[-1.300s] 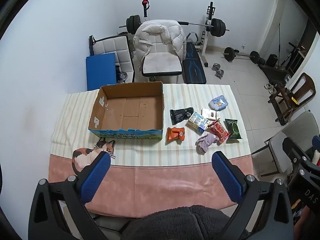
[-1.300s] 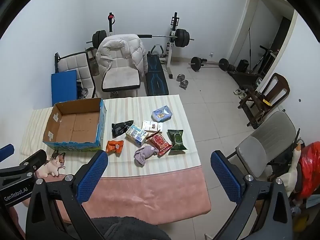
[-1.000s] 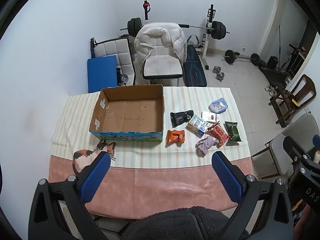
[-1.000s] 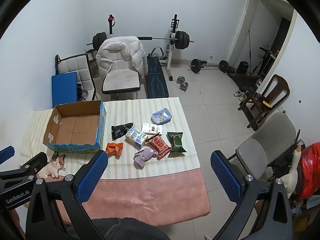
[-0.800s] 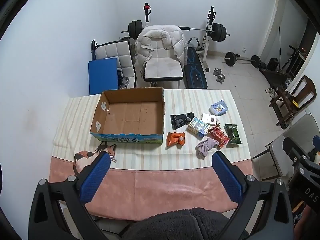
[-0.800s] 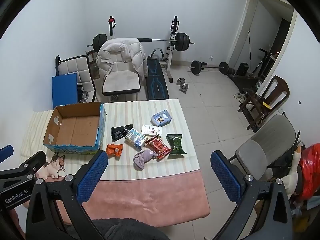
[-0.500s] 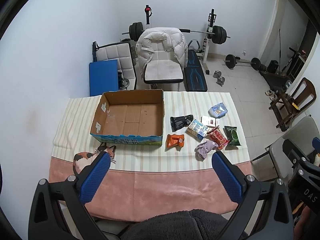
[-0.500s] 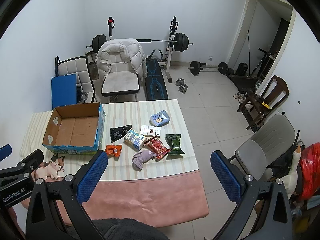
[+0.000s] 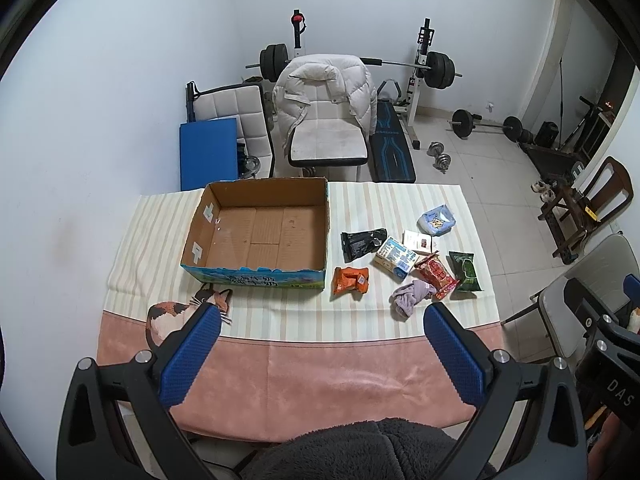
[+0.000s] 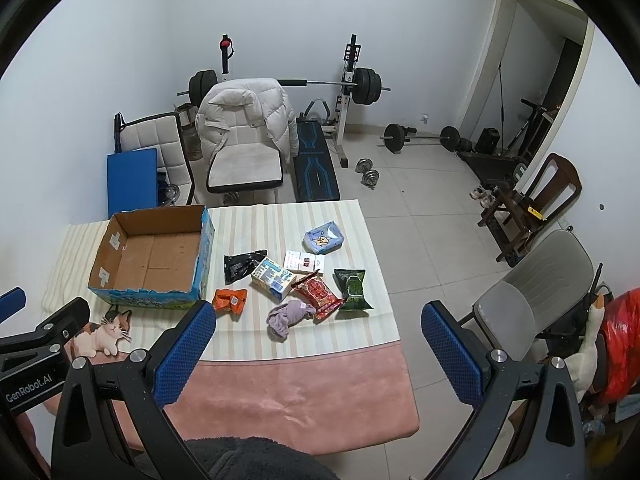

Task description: Organize soft objects

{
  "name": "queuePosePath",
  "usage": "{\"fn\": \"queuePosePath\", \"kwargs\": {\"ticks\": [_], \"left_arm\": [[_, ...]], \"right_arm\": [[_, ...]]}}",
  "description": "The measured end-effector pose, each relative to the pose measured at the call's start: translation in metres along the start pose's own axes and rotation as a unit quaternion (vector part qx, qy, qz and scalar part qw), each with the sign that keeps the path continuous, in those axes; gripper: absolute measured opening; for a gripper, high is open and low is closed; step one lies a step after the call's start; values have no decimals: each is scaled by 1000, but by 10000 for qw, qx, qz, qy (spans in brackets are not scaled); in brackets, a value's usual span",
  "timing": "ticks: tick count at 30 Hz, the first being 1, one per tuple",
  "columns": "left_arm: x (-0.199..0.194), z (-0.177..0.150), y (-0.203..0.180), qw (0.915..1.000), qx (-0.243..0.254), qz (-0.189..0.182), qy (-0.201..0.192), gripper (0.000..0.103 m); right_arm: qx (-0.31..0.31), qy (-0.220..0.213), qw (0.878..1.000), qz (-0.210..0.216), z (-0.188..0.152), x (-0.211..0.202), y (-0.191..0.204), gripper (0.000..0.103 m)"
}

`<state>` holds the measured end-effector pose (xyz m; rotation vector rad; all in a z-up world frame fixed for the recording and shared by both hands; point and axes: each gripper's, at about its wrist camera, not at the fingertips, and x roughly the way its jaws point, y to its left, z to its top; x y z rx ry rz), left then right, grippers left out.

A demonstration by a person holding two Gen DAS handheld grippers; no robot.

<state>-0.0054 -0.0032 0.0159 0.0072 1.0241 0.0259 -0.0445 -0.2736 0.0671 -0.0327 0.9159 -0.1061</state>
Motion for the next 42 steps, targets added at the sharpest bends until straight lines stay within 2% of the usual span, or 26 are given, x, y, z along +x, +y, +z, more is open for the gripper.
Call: {"fn": "queuePosePath", "kwargs": {"ticks": [42], "left_arm": [[-7,5,-1,10000,-13,16,-42,103]], "right_arm": [[0,-46,10000,11,2,-9,2,103]]}}
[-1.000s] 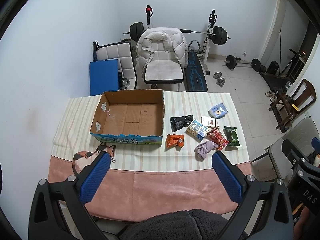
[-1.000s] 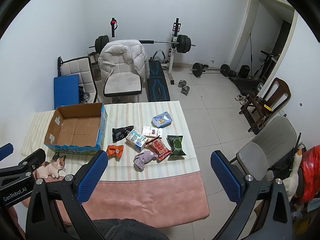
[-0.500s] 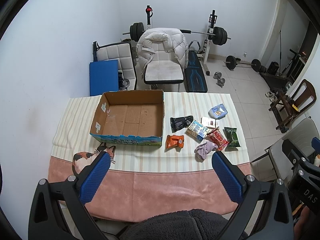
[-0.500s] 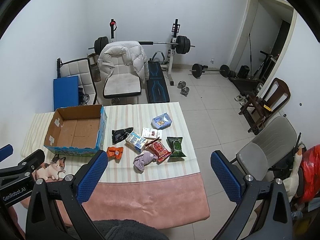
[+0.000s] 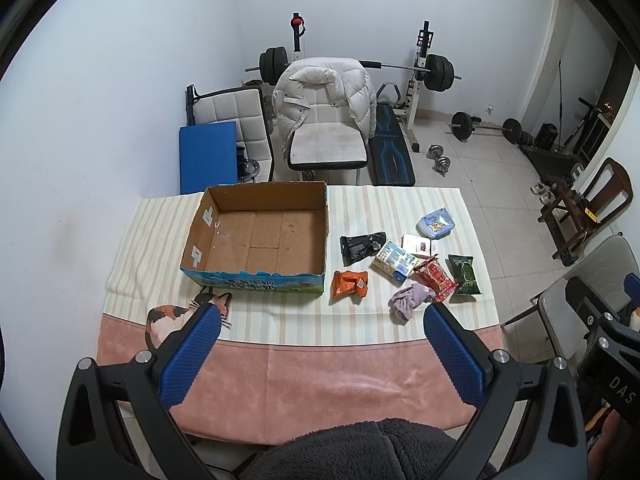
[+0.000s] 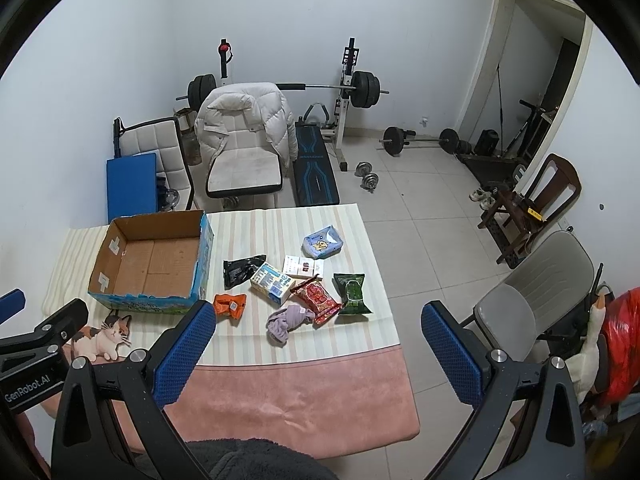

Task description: Organize soft objects

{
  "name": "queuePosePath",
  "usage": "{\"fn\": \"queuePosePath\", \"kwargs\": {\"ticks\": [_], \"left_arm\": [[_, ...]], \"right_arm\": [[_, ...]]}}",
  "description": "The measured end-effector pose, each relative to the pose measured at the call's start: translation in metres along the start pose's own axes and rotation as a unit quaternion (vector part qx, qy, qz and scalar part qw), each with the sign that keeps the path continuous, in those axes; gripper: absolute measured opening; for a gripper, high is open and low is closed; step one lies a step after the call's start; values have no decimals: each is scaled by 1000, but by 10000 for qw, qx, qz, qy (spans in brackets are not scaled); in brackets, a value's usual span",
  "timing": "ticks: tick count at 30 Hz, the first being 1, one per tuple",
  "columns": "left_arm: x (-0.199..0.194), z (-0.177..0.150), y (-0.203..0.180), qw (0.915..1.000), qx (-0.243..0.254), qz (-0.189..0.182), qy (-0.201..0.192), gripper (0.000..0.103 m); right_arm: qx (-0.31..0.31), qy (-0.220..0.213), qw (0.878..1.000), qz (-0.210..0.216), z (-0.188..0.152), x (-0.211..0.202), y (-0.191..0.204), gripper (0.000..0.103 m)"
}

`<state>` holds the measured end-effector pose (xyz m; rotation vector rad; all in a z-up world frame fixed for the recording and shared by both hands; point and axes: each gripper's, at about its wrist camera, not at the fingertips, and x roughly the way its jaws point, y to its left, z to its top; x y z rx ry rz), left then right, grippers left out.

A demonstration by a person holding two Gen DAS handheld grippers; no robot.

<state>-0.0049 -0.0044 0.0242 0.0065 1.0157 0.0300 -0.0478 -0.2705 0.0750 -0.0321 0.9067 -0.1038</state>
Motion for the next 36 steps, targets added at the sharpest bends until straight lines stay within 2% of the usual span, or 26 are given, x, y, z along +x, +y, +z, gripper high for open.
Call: {"fn": "queuePosePath", "kwargs": {"ticks": [4,18,23,28,30,32,34,36], "left_arm": [[1,1,-2,10000,-8,13,-3,103],[2,-2,-3,10000,5,-7,19,103],[22,5,-8,10000,32,-49,32,103],[90,41,-34,9983,330,-268,404,103],[123,53,-46,9966,439,-311,622,103],[170,63,-61,9930,459,-409,1007,103],[225,69,-75,9837,313,-650,1646,103],[282,69,-85,9699,-76,-928,2250,103]], "right_arm": [[-30,-13,10000,27,12,0,3,103],[5,1,10000,76,14,2,3,103],[119,90,9998,113,15,13,-4,103],[327,308,9990,17,26,71,-39,103],[419,563,9975,38,32,108,-55,103],[523,870,9948,84,32,157,-72,103],[586,1258,9903,107,30,211,-85,103],[701,1684,9830,218,21,274,-99,103]]}}
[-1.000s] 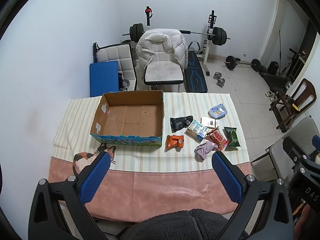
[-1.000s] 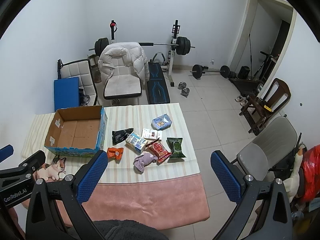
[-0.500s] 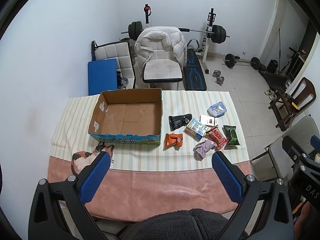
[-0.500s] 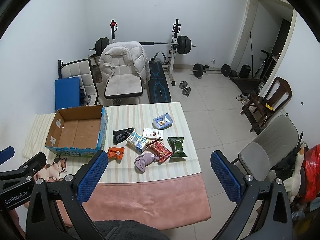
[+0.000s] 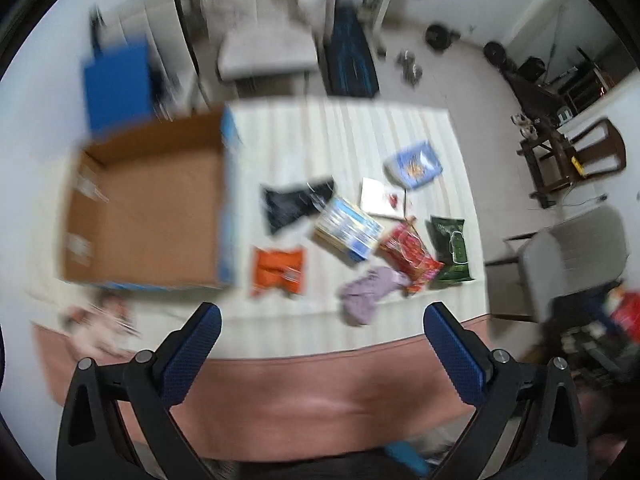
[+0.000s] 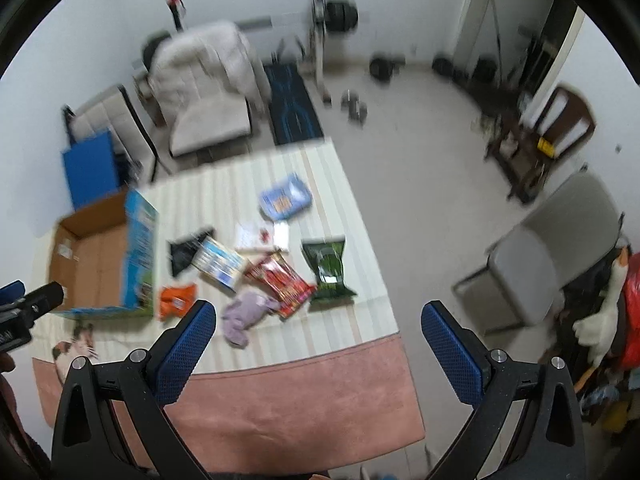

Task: Organize soft objects
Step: 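Grasp the yellow milk carton with the left tool while the right grasps the green Deeyeo pack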

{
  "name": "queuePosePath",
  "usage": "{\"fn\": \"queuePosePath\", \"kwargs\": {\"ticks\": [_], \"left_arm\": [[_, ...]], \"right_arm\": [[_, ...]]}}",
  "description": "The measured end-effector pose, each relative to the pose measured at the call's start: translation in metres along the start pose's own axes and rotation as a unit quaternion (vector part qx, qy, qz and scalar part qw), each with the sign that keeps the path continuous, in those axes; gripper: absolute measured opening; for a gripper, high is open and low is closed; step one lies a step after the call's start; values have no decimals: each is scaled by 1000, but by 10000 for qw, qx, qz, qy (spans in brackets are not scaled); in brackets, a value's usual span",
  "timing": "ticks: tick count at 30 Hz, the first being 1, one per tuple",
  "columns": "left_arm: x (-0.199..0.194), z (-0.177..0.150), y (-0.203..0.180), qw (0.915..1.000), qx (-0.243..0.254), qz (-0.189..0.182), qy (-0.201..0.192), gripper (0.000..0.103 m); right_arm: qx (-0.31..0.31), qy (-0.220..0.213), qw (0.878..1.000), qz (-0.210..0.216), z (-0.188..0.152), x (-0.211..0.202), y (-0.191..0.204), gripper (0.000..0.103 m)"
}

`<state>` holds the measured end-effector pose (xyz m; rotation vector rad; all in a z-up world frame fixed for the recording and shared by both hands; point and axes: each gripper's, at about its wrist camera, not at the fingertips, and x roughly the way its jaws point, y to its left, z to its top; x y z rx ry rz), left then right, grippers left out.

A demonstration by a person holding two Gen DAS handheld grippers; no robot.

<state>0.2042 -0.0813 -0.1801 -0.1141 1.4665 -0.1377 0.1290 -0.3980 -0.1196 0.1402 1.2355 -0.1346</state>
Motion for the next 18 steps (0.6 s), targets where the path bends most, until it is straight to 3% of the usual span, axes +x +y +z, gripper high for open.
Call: {"fn": "queuePosePath", "kwargs": {"ticks": [4,9,15,18], "left_arm": [[88,37,-3,9936,-723,-344,794,101],[181,73,-8,9784,-1374,-433,1482,100],[239,90,-9,9574,-1898,-486,2121,100],[258,94,-9,9533,-1952,-302,2286,100]], "right_arm": [[175,706,9973,37,22,119,-25,103],[417,1386,9894,109,41,227,-40,103],[549,1932,9793,262,47,300,-35,103],[635,2141,9741,355,44,319,-33,103]]}}
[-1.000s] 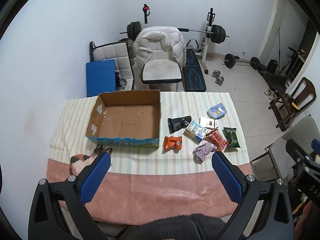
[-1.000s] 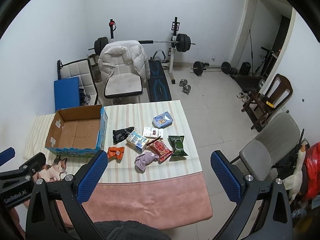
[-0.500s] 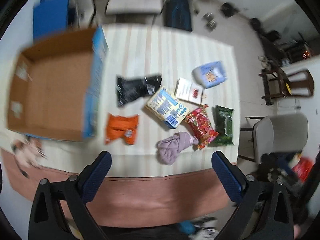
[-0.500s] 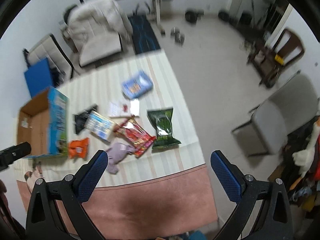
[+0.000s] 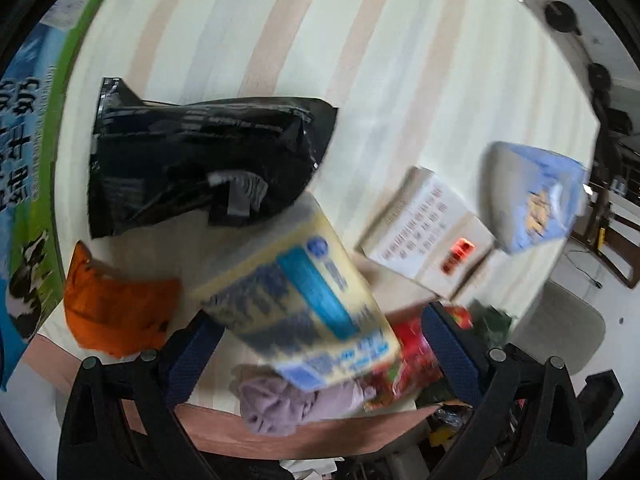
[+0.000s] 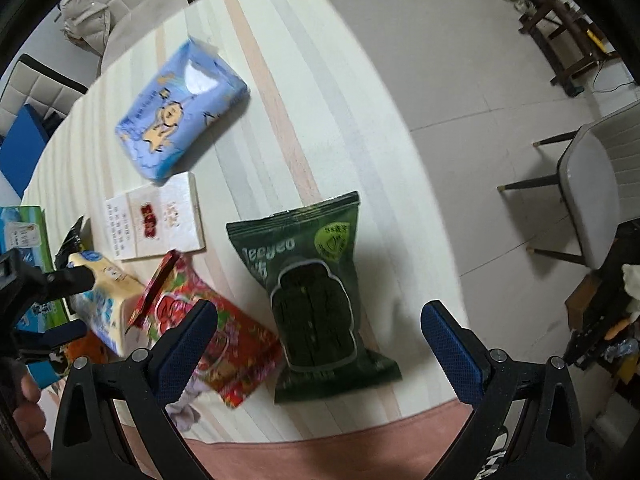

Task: Organize soft objects
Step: 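Grasp the yellow milk carton with the left tool while the right grasps the green Deeyeo pack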

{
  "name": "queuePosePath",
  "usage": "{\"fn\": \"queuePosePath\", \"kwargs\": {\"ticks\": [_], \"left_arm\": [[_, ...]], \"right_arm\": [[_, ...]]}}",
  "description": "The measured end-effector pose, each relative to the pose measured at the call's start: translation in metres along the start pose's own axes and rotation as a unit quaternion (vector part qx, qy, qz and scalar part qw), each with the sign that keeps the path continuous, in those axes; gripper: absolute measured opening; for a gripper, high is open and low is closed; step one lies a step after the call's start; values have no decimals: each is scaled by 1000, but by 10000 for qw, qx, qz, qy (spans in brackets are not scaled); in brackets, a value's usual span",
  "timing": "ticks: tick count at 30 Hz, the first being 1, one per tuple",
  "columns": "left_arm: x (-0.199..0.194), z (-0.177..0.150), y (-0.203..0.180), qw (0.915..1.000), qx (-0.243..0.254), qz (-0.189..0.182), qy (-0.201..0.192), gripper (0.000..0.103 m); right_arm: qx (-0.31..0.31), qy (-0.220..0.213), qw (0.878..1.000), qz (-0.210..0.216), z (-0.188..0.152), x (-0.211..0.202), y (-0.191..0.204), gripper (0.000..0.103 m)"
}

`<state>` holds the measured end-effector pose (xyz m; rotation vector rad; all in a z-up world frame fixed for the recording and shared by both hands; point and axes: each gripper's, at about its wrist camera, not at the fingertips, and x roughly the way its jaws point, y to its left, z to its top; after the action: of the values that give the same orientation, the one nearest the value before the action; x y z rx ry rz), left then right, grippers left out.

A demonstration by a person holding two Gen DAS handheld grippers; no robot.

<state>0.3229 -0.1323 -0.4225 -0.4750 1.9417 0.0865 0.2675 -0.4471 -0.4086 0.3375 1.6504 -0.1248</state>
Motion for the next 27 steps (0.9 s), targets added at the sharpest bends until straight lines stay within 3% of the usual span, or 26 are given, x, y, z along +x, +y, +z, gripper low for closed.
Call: {"fn": "queuePosePath", "kwargs": {"ticks": [2,4,7,9,12,14,17,19,23,27], "left_arm": [[7,2,-1,9997,20,226,57,100],[8,-1,-1,9992,84,401,-18,88],[6,-10,-4,9967,416,680,-147,77],[2,-22,-9,9899,855,1068,-363,73],[-2,-41,-17,9720,1495,1692,-657,68],[0,-49,-20,9622,1733,1951,-780,67],[4,-57,-20,9582,1827,2006,-906,66],[10,-62,-19,9575,1842,1998,-971,64],[16,-75,-23,9518,1990,2034,-1143,64],[0,-92,-19,9470,2116,2011,-1343,63]], "right_arm": [[48,112,9999,95,3,9,-1,103],[72,182,9997,115,5,16,-3,103],[65,280,9995,129,8,23,-2,99],[51,347,9993,131,7,25,-5,97],[-12,394,9992,58,2,27,-8,97],[-45,428,9991,30,-3,29,-9,97],[-75,475,9988,6,-9,32,-13,96],[-124,537,9985,-30,-14,36,-12,85],[-190,489,9986,-83,-22,37,-10,45],[-225,206,9995,-109,-33,25,-6,40]]}}
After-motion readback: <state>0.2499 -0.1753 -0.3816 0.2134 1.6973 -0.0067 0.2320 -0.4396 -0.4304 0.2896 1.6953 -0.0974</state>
